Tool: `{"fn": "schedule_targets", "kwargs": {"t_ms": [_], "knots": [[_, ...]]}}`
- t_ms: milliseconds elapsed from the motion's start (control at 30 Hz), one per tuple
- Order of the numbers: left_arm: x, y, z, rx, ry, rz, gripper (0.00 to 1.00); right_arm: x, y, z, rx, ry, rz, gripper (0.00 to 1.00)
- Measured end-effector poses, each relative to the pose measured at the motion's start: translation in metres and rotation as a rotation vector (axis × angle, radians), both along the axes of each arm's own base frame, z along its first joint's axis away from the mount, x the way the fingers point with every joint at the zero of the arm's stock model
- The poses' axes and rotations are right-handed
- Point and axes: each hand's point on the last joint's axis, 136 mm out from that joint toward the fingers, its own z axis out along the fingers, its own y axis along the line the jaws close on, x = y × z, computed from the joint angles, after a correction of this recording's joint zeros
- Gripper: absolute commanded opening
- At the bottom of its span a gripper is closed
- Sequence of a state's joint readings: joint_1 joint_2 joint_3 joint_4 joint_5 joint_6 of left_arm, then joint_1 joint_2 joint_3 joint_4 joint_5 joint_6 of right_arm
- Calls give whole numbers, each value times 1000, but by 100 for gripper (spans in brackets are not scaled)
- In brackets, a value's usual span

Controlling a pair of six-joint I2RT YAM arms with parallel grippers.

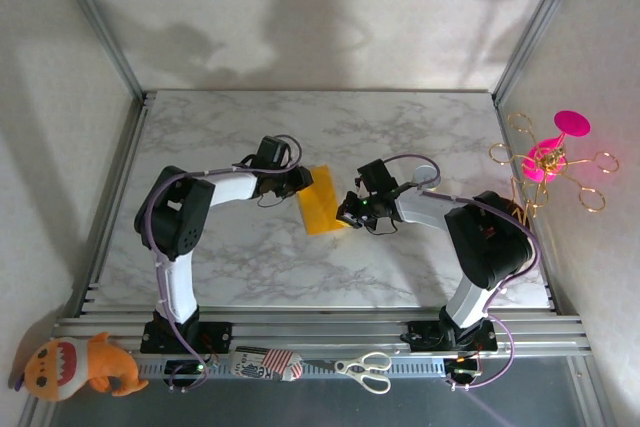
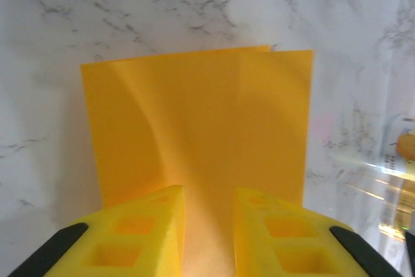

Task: Fold a paper plane with a square sheet of paper (pick it up from the middle)
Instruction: Fold the triangle a second time at the center of the table.

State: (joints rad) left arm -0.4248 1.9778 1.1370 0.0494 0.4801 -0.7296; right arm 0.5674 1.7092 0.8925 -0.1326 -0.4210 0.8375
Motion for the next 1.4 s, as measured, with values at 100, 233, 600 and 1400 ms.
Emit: {"fn": "schedule_targets", "kwargs": {"t_ms": [100, 233, 600, 1400], "knots": [[-3, 4, -11, 29, 22, 2, 20, 0, 3, 2, 14, -7, 17, 0], [-1, 4, -11, 38, 15, -4, 19, 1, 11, 8, 60, -22, 49, 0], [-1, 4, -11, 44, 7, -16, 20, 24, 50, 13, 154, -68, 120, 0], [2, 17, -7, 85, 8, 14, 16, 35, 66, -4, 144, -63, 135, 0]]}}
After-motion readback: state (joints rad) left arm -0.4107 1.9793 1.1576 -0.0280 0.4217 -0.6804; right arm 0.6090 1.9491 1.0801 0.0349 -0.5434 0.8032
